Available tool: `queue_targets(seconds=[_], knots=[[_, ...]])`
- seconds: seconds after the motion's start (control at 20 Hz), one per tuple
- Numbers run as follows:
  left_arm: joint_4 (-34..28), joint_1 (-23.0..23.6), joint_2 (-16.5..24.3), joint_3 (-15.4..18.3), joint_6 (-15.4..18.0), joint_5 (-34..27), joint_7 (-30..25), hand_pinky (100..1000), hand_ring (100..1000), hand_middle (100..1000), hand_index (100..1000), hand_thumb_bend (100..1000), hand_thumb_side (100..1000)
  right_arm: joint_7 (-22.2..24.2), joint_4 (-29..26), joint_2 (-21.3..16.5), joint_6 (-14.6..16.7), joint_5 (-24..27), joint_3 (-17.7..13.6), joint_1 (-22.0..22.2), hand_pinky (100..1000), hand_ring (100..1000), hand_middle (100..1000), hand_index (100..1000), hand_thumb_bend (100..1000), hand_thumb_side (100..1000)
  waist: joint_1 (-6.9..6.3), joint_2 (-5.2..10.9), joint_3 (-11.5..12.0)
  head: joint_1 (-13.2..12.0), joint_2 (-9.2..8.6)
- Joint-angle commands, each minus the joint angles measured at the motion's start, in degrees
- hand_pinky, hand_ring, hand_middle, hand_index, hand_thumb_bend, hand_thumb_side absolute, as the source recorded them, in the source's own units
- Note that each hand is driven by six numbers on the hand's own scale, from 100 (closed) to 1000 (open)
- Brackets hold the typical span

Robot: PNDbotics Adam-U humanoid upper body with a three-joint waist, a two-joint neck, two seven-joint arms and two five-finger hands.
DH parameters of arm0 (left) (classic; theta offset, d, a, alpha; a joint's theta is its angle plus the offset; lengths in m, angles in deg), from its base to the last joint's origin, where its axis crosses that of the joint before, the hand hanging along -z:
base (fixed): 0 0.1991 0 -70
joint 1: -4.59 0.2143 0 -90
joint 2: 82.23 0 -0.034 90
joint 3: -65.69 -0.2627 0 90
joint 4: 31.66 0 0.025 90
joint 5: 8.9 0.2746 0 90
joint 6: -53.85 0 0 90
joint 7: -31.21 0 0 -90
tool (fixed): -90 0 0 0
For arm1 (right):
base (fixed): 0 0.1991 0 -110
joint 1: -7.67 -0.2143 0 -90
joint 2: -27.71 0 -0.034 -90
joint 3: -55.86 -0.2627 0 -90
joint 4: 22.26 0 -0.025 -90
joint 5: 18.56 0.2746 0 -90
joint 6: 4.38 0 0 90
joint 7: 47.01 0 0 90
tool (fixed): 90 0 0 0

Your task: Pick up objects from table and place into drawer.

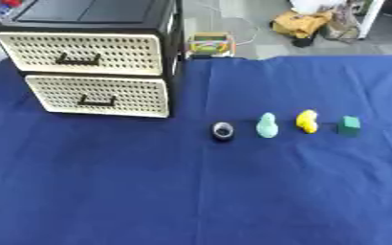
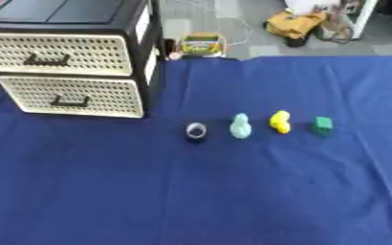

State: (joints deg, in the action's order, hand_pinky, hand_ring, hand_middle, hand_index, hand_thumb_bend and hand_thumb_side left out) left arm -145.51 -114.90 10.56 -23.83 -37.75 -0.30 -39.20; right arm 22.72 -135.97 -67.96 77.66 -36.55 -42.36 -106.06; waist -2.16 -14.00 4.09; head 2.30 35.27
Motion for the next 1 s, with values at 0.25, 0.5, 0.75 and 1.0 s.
queue_targets(seconds=[0.25, 0.5, 0.75, 1.0], knots=[[2.8, -6.5, 8.5, -6.1, -2.4, 5.2, -4.8, 603, 483, 475, 918, 100, 1000, -1.0, -0.9, -6.1, 0.6, -1.6, -0.3, -0.9, 599, 538, 550, 766, 334, 933, -1.93, 1.18, 0.5, 2.1, 2.8], [8.8, -8.9, 14.6, -12.2, -2.0, 9.0, -8.5, 570, 459, 457, 935, 100, 1000, -1.7, -0.9, -7.1, 1.0, -1.6, -0.3, -1.5, 601, 542, 553, 767, 329, 941, -1.73, 1.14, -0.4, 1.6, 4.06], [14.5, -11.3, 21.0, -18.6, 1.3, 12.9, -12.5, 552, 487, 530, 948, 100, 1000, -1.9, -0.9, -7.6, 1.3, -1.6, -0.1, -1.9, 602, 543, 555, 767, 329, 946, -1.59, 0.87, -0.9, 0.9, 3.11], [18.7, -13.1, 27.6, -24.4, 5.3, 17.0, -16.5, 479, 408, 471, 954, 100, 979, -1.9, -0.9, -7.5, 1.4, -1.5, 0.1, -2.3, 602, 544, 555, 768, 331, 949, -1.37, 0.77, -1.2, 0.2, 2.03]])
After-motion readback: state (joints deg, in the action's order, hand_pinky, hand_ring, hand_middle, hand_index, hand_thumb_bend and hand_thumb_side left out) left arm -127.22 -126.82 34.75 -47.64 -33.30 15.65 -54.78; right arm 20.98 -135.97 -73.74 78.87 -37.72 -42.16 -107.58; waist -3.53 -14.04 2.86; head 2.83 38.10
